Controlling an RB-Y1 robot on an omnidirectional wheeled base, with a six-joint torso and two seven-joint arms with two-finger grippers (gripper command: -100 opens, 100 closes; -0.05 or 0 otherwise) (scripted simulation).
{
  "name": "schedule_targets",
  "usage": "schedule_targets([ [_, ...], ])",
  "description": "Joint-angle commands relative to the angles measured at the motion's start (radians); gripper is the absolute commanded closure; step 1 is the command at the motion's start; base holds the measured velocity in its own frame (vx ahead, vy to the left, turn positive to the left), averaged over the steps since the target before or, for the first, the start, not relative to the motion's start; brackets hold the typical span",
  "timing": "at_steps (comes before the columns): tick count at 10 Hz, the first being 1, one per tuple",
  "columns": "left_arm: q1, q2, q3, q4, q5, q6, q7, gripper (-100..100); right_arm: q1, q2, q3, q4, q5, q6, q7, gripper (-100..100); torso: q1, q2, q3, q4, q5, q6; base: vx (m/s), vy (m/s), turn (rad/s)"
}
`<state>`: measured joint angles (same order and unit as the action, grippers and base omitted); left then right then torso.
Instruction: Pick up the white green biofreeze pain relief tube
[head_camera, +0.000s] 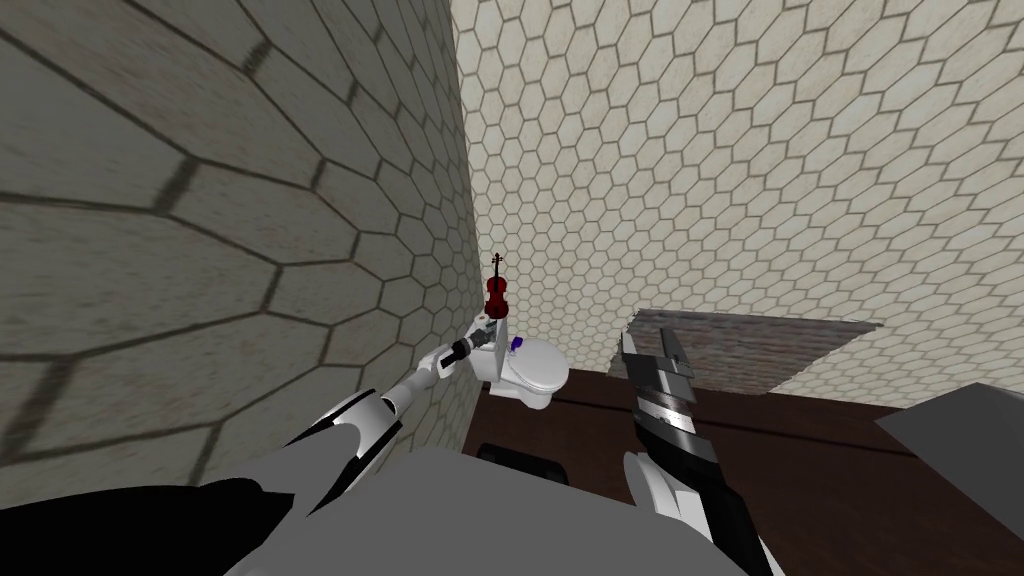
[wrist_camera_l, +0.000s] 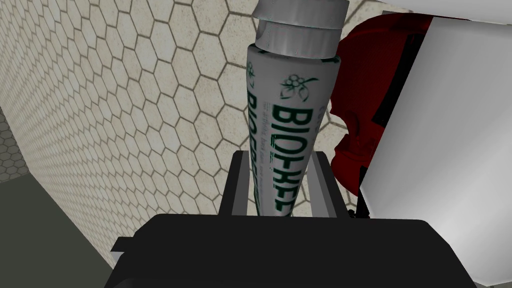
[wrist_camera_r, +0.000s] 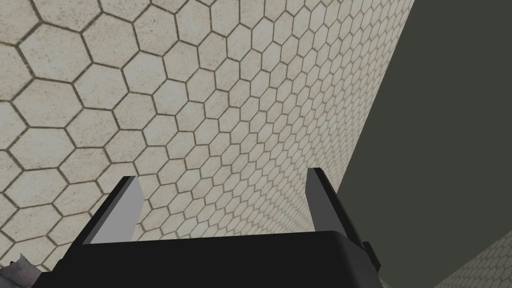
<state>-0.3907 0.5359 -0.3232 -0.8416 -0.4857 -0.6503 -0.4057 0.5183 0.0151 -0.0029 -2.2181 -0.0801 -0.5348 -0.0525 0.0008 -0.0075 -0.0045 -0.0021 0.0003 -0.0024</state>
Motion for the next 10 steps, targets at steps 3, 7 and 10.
schedule_targets([
  [3,0.095,0.017,0.018,-0.105,-0.015,0.019,0.007,100,0.000,0.000,0.000,0.000,0.000,0.000,0.000,0,0.002,-0.002,-0.002,-0.002,0.001,0.000,0.075,0.005,0.010],
  [7,0.207,0.028,0.035,-0.232,-0.027,0.028,0.008,100,0.000,0.000,0.000,0.000,0.000,0.000,0.000,0,0.005,-0.005,-0.006,-0.006,0.002,-0.002,0.065,0.002,0.014],
  [10,0.288,0.038,0.053,-0.317,-0.040,0.036,0.010,100,0.000,0.000,0.000,0.000,0.000,0.000,0.000,0,0.006,-0.006,-0.008,-0.010,0.004,-0.002,0.069,0.002,0.013],
])
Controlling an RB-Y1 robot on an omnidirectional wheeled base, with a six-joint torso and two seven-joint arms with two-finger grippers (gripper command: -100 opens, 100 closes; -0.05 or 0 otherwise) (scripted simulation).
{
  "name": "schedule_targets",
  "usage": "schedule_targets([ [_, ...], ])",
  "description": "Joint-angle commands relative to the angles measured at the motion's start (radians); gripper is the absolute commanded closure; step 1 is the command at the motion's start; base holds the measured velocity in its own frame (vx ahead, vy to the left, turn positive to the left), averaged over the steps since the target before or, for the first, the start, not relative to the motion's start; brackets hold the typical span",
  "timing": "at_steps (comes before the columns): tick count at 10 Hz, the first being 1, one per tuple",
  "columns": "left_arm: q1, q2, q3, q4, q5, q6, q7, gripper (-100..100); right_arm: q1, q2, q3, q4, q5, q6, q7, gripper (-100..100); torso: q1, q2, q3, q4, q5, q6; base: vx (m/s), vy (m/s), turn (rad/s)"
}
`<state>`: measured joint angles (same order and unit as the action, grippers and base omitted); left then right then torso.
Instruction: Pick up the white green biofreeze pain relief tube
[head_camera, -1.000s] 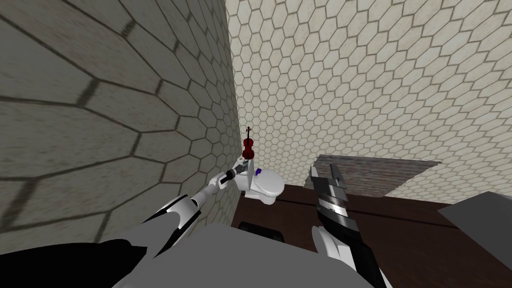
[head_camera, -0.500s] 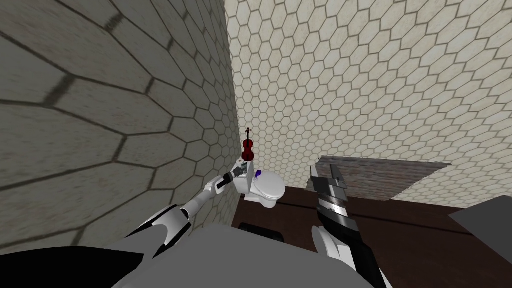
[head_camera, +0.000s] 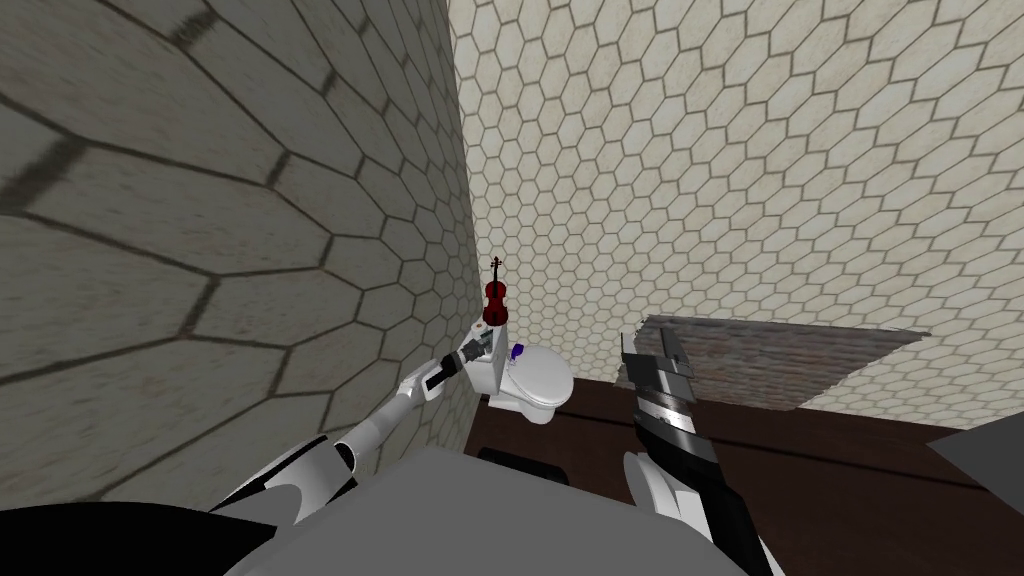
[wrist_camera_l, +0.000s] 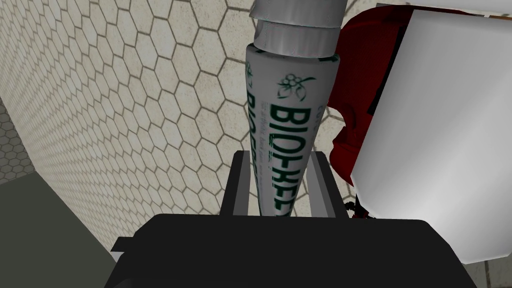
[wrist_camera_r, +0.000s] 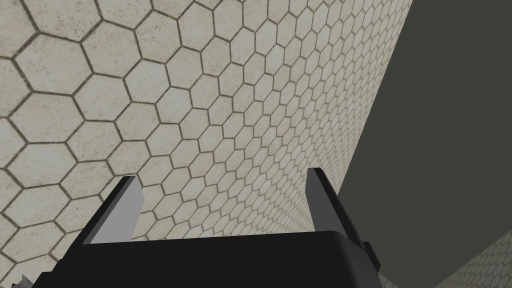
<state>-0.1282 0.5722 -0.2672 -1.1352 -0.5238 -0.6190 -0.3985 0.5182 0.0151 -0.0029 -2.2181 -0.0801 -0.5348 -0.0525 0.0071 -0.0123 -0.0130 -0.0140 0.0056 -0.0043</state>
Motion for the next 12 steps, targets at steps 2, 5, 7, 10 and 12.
schedule_targets([
  [2,0.066,0.012,0.014,-0.067,-0.014,0.014,0.004,100,0.000,0.000,0.000,0.000,0.000,0.000,0.000,0,0.000,0.002,0.000,-0.002,0.001,0.000,0.042,-0.005,0.003],
  [5,0.157,0.022,0.031,-0.170,-0.027,0.022,0.005,100,0.000,0.000,0.000,0.000,0.000,0.000,0.000,0,0.001,0.000,-0.002,-0.005,0.003,0.000,0.069,0.001,0.018],
  [7,0.205,0.022,0.031,-0.222,-0.027,0.022,0.005,100,0.000,0.000,0.000,0.000,0.000,0.000,0.000,0,0.002,-0.002,-0.004,-0.007,0.003,-0.001,0.070,0.004,0.011],
  [10,0.291,0.033,0.049,-0.315,-0.039,0.031,0.007,100,0.000,0.000,0.000,0.000,0.000,0.000,0.000,0,0.002,-0.003,-0.005,-0.008,0.004,-0.001,0.066,-0.004,0.014],
  [12,0.364,0.043,0.066,-0.389,-0.052,0.040,0.008,100,0.000,0.000,0.000,0.000,0.000,0.000,0.000,0,0.002,-0.003,-0.005,-0.007,0.004,-0.001,0.085,0.000,0.020],
])
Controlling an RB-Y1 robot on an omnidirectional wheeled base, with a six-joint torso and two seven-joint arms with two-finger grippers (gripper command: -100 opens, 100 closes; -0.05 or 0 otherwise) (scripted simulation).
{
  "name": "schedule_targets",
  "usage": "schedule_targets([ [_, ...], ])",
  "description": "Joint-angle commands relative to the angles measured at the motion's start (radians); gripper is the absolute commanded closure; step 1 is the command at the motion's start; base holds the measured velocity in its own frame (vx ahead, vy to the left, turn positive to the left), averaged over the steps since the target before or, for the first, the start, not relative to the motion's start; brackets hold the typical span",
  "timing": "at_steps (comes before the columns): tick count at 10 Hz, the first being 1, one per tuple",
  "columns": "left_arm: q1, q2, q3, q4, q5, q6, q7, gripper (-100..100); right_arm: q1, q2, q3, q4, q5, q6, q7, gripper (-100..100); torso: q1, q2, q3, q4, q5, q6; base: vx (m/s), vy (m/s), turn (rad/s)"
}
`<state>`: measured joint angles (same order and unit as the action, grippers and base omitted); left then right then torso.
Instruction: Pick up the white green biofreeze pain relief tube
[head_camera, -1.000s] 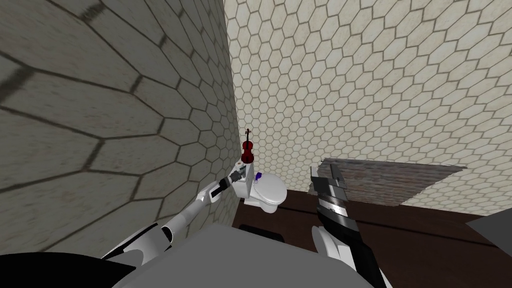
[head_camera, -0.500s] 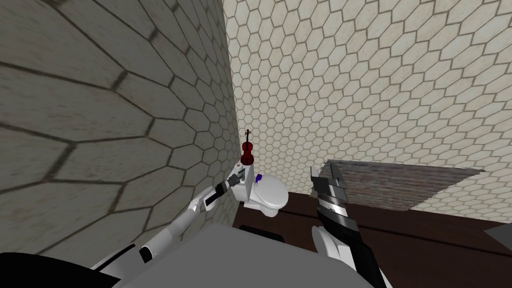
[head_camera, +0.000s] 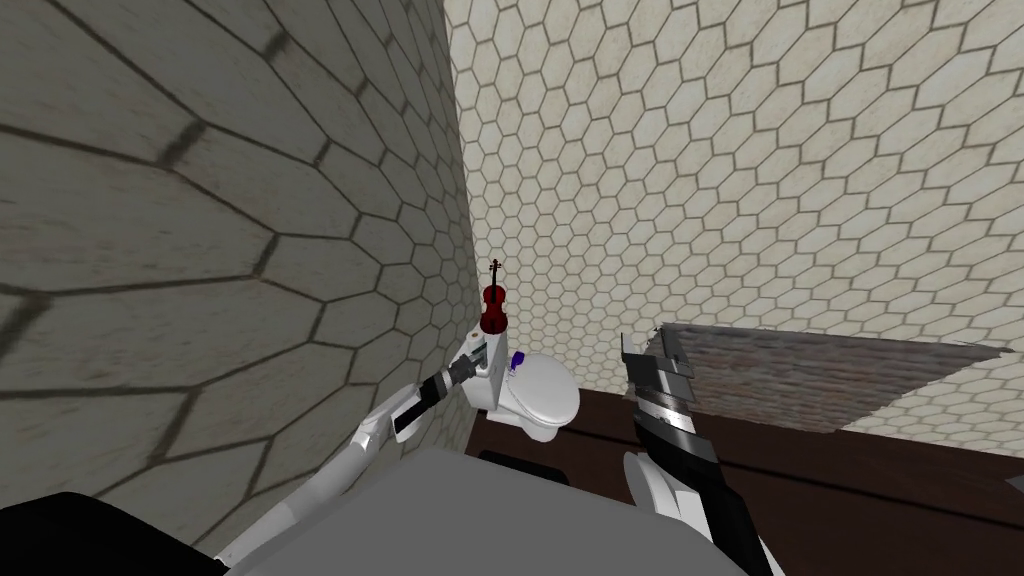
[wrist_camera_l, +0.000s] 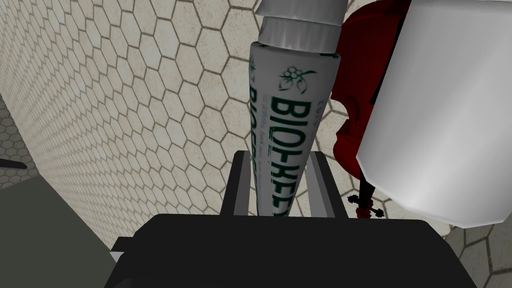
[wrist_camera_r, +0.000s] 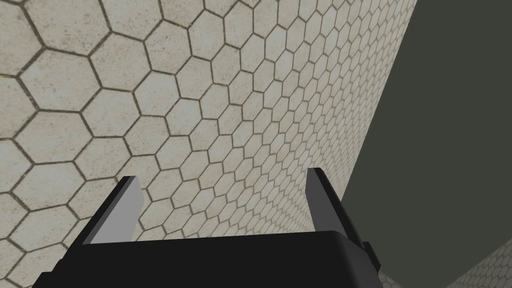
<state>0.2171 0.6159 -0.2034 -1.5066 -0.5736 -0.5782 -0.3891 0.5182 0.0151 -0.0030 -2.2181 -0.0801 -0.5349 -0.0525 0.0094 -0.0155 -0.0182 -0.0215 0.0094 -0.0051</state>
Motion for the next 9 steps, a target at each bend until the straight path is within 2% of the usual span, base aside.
schedule_targets([
  [1,0.033,0.000,0.002,-0.038,-0.002,-0.001,-0.001,100,0.000,0.000,0.000,0.000,0.000,0.000,0.000,0,0.000,0.000,0.000,0.000,0.000,0.000,0.043,0.000,0.003],
  [2,0.068,0.010,0.020,-0.063,-0.014,0.007,0.000,100,0.000,0.000,0.000,0.000,0.000,0.000,0.000,0,0.000,0.002,0.001,0.000,0.000,0.000,0.084,-0.009,0.016],
  [3,0.105,0.010,0.020,-0.100,-0.014,0.007,0.000,100,0.000,0.000,0.000,0.000,0.000,0.000,0.000,0,0.000,0.000,0.000,0.000,0.000,0.000,0.093,-0.003,0.022],
  [4,0.120,0.010,0.020,-0.132,-0.014,0.007,0.000,100,0.000,0.000,0.000,0.000,0.000,0.000,0.000,0,0.000,0.000,0.000,0.000,0.000,0.000,0.045,0.004,0.008],
  [5,0.159,0.020,0.037,-0.166,-0.027,0.016,0.002,100,0.000,0.000,0.000,0.000,0.000,0.000,0.000,0,0.000,0.001,0.001,0.000,0.000,0.001,0.084,0.003,0.013],
  [6,0.190,0.020,0.037,-0.202,-0.027,0.016,0.002,100,0.000,0.000,0.000,0.000,0.000,0.000,0.000,0,0.000,0.000,0.000,0.000,0.000,0.000,0.088,-0.002,0.020],
  [7,0.206,0.020,0.037,-0.225,-0.027,0.016,0.002,100,0.000,0.000,0.000,0.000,0.000,0.000,0.000,0,0.000,0.000,0.000,0.000,0.000,0.000,0.040,-0.004,0.003],
  [8,0.192,0.020,0.037,-0.205,-0.026,0.015,0.001,100,0.000,0.000,0.000,0.000,0.000,0.000,0.000,0,-0.001,0.002,0.001,0.001,0.000,0.001,0.011,-0.002,0.001],
  [9,0.194,0.020,0.037,-0.209,-0.026,0.015,0.001,0,0.000,0.000,0.000,0.000,0.000,0.000,0.000,0,0.000,0.003,0.002,0.001,0.000,0.001,0.000,0.000,0.000],
])
